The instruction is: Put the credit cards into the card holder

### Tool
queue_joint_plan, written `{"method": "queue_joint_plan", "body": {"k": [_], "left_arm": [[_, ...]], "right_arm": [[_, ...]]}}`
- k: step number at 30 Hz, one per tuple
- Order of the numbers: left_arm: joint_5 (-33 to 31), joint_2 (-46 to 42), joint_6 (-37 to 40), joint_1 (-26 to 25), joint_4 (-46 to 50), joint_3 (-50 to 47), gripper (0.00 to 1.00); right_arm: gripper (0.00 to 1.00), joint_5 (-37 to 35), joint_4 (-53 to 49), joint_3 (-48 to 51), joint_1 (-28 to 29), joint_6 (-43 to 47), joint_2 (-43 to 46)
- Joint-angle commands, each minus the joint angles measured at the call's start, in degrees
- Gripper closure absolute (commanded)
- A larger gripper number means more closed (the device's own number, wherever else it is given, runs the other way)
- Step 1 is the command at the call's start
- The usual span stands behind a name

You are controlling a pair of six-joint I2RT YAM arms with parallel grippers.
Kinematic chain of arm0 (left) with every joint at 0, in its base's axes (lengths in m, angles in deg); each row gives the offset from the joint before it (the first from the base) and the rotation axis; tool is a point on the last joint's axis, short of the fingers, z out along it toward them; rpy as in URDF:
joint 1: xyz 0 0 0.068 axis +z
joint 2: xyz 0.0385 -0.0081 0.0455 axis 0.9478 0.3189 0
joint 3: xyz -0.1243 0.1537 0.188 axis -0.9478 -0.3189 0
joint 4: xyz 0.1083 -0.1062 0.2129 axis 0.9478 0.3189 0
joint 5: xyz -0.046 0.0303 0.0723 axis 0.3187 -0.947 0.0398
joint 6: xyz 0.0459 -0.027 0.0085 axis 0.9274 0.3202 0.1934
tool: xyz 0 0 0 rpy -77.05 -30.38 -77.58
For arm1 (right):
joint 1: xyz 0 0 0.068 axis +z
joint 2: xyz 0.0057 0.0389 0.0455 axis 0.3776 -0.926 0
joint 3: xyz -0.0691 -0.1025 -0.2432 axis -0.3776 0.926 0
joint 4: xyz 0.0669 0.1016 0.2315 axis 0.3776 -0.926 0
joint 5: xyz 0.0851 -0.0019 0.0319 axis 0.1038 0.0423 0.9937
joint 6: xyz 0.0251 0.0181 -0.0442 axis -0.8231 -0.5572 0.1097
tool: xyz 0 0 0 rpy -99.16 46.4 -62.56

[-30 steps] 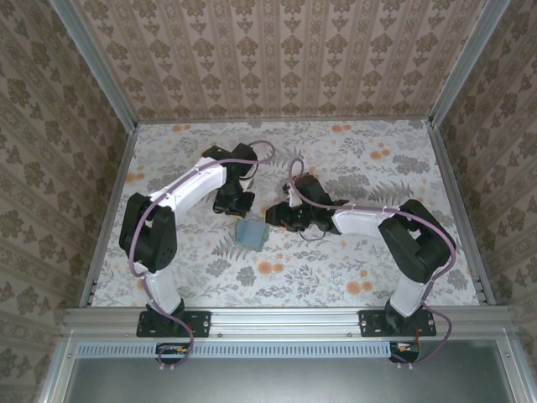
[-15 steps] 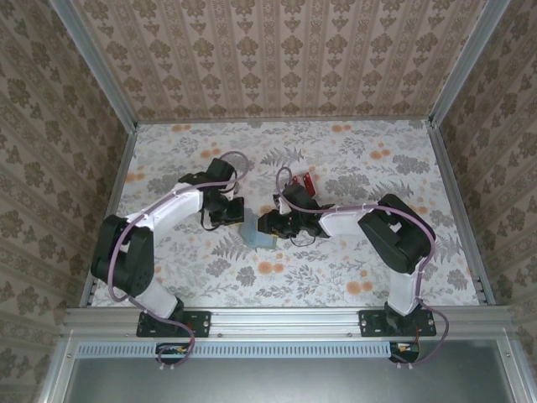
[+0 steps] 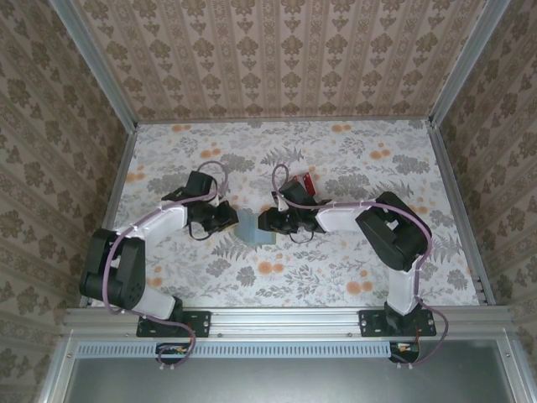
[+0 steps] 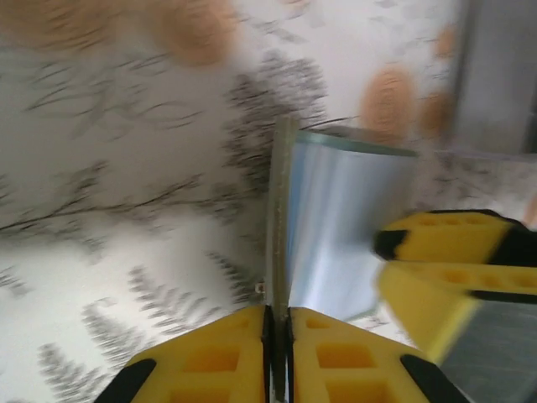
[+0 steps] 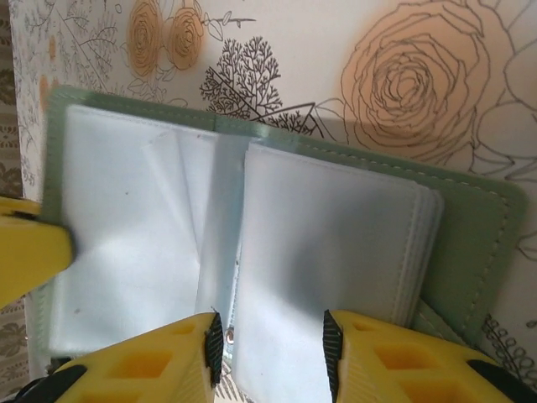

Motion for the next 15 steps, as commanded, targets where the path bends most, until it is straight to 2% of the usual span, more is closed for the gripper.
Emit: {"method": "queue_joint_plan", "body": {"k": [1,6,11,12,15], "left_arm": [[3.6,-0.2,0.3,-3.0,-0.7,6.2,0.83],[4.8,-0.1,-0.5,-3.6,-2.1,6.9,0.82],[4.0,1.9,-0.5,-3.3,-2.9,5.1,0.86],[4.1,2.4,-0.5,-3.4,-2.9,4.8,0.85],[1.8,2.6,0.4,-3.1,0.1,4.7,0.74]], "right_arm": [[0.60,-2.4,-4.0,-0.4,-0.2,1.1,-3.1],[0.61,-2.4,-3.8,-0.2,-0.3,0.8,-3.0],[0.61,-1.8,-3.8,-0.1,-0.4,0.9,-2.9],[0.61,-1.8,-3.8,-0.2,-0.4,0.9,-3.0],[0.61,-1.8,-4.1,-0.3,-0.5,1.1,-2.9]]}}
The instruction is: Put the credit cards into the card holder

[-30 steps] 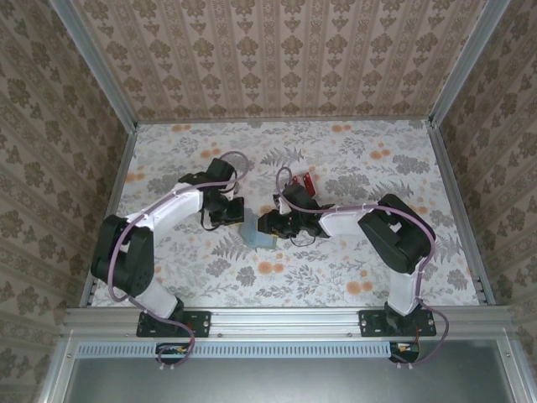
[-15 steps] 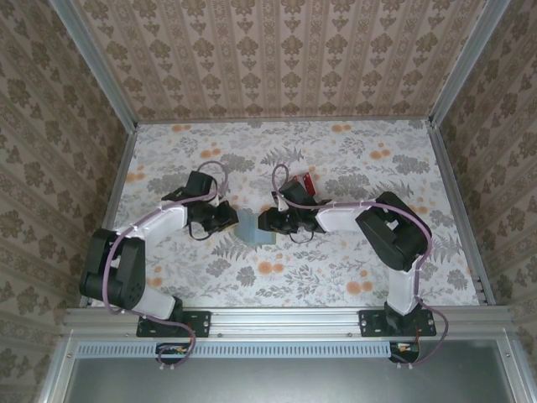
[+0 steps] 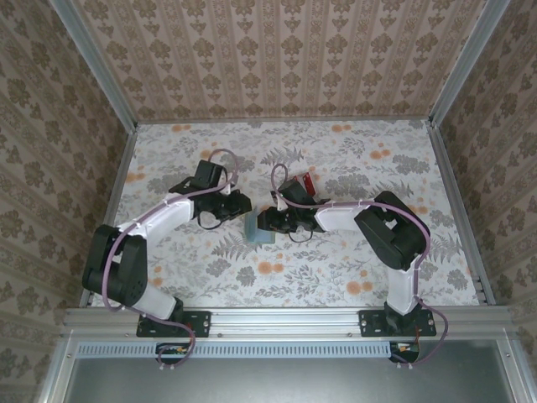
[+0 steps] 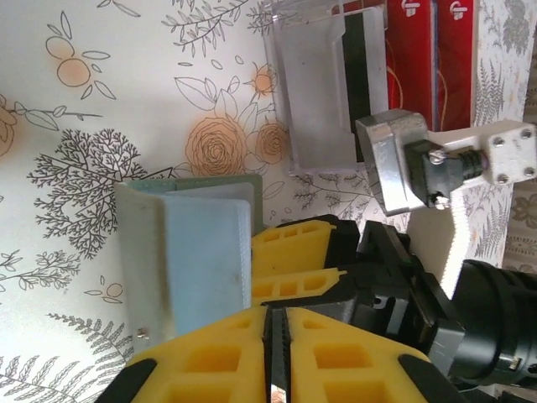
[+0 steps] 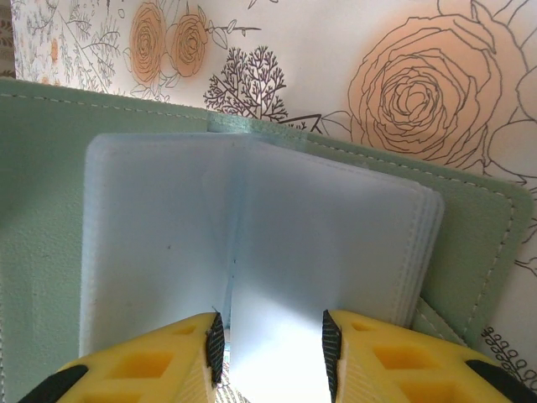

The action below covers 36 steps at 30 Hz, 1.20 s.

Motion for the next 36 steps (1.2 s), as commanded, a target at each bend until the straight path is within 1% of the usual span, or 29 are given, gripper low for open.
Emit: {"method": "queue_joint_plan", "body": {"k": [1,4,6,11,13,18,22,26,30,32,36], "left_arm": [[-2.0,0.3,1.1,0.7,3.4,-0.9,0.70],[-4.6,-1.1,2.4,2.2,6.6,-1.0,0.60],[-5.5,-1.5,3.4,2.6,7.8,-1.0,0.55],[-6.2,0.9,4.3,2.9,7.9,-1.9,0.54],[-6.1,2.4,4.3,2.9,6.4,-3.0,0.54],[-5.8,6.2,4.0,3.4,3.0,-5.9,0.58],[-5.2,7.1,3.3,3.7,0.8,-7.5,0.62],[-5.2,7.0,3.2,3.7,-0.4,-8.5,0.67],[-4.3,6.6,2.4,4.0,-2.9,-10.1,0.71],[-3.6,6.6,1.9,4.1,-4.2,-10.8,0.72],[-2.7,6.3,1.5,4.1,-5.5,-11.6,0.73]], "right_arm": [[0.61,-1.8,-4.0,0.4,-0.5,0.8,-2.4],[0.61,-1.6,-3.7,0.6,-0.7,0.7,-2.5],[0.61,-1.5,-3.7,0.6,-0.7,0.7,-2.5],[0.61,-1.4,-3.7,0.6,-0.7,0.7,-2.7],[0.61,-1.5,-3.6,0.9,-0.8,0.7,-2.4],[0.60,-0.3,-4.2,1.9,-1.3,1.0,0.6],[0.58,-0.6,-8.5,2.2,-2.1,2.6,4.7],[0.58,-1.1,-12.7,2.6,-4.9,4.6,9.2],[0.58,-1.7,-17.5,0.3,-5.8,7.4,12.4],[0.58,-0.4,-17.9,-1.0,-5.2,7.7,12.5],[0.59,2.0,-18.1,-3.5,-3.4,7.5,9.8]]}}
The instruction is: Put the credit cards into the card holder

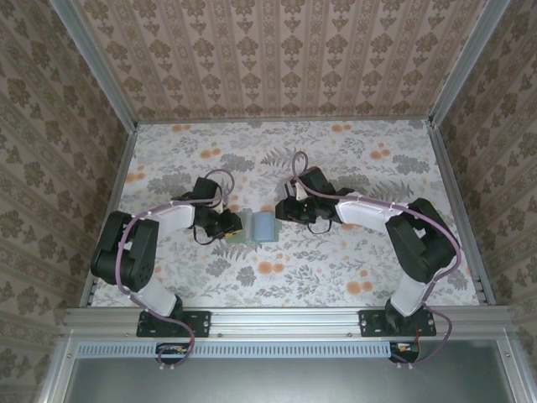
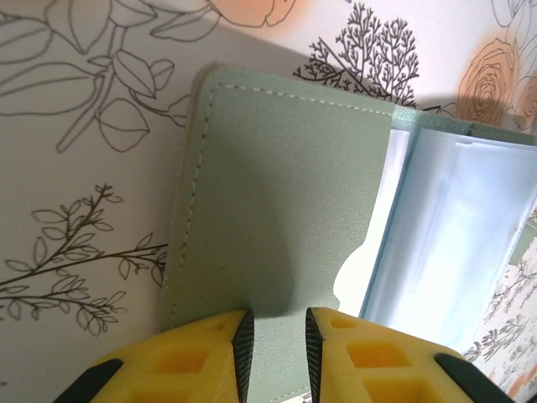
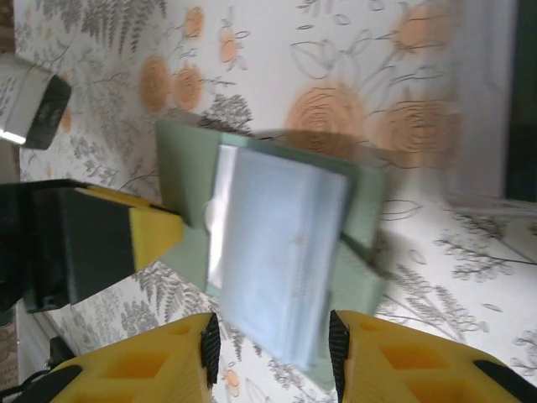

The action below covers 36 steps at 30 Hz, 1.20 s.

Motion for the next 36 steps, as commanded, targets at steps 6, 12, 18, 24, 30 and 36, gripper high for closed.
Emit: {"method": "queue_joint_plan", "body": {"k": [6,12,18,24,30,36], "left_arm": [[-0.3,-1.2,-1.1,0.0,-1.0,-2.8,0.73],[-0.4,-2.0,-1.4,0.0,-1.2,-3.7,0.73],[-0.3,-2.2,-1.9,0.0,-1.9,-4.2,0.73],[0.0,-1.7,-2.3,0.0,-2.7,-4.8,0.73],[0.2,-1.5,-2.8,-0.1,-3.5,-5.0,0.73],[0.2,-1.6,-3.0,-0.1,-4.1,-5.2,0.73]], "right_arm": [[0.60,0.4,-4.7,-6.9,4.8,1.1,-6.3],[0.61,-2.4,-6.5,-8.2,4.6,2.8,-9.4],[0.61,-1.0,-5.5,-9.1,5.0,2.4,-11.3],[0.60,-2.3,-7.4,-11.4,5.4,3.1,-12.9],[0.59,-3.2,-9.1,-14.2,6.4,3.7,-14.4],[0.59,-0.8,-8.0,-16.5,7.4,2.8,-16.6]]}}
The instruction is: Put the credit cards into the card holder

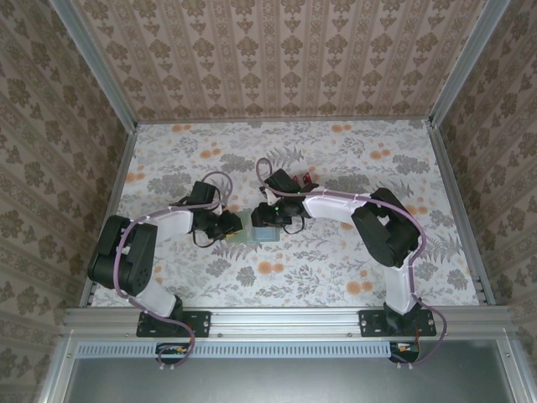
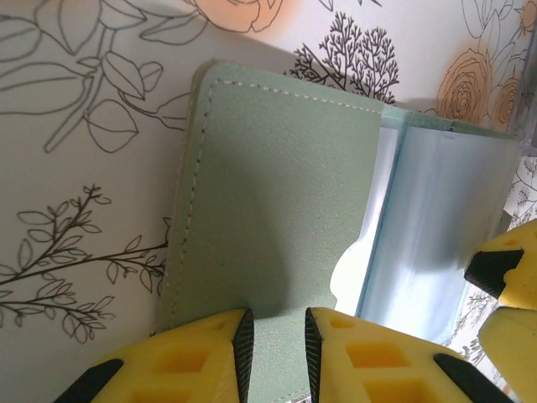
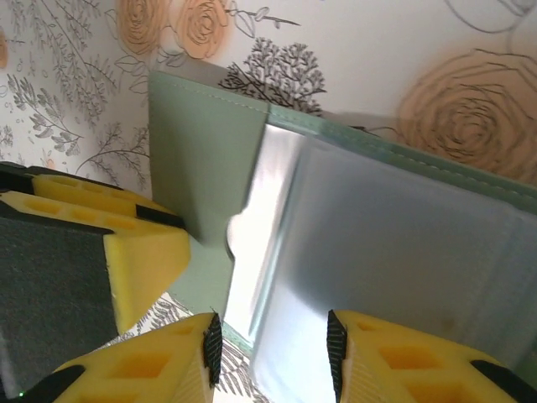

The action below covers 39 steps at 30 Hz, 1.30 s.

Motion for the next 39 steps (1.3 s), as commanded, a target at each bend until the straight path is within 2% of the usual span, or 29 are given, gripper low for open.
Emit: {"method": "queue_joint_plan", "body": {"k": [1,14,29,39], "left_arm": [[-0.5,0.2,-1.0,-0.1,0.9,-1.9,0.73],[-0.5,0.2,-0.6,-0.1,1.7,-1.3,0.73],[-0.3,0.5,-1.0,-0.1,1.0,-1.8,0.73],[0.4,1.2,-1.9,-0.1,-0.9,-2.5,0.79]], "right_arm": [[0.59,1.4,-0.9,-1.9,0.5,-0.2,-2.5],[0.59,-6.1,-8.3,-1.7,-0.8,4.9,3.2],[0.57,-4.1,-7.4,-4.3,0.6,4.3,-2.7],[0.57,0.0,-5.4,-8.6,2.3,2.3,-6.3]]}}
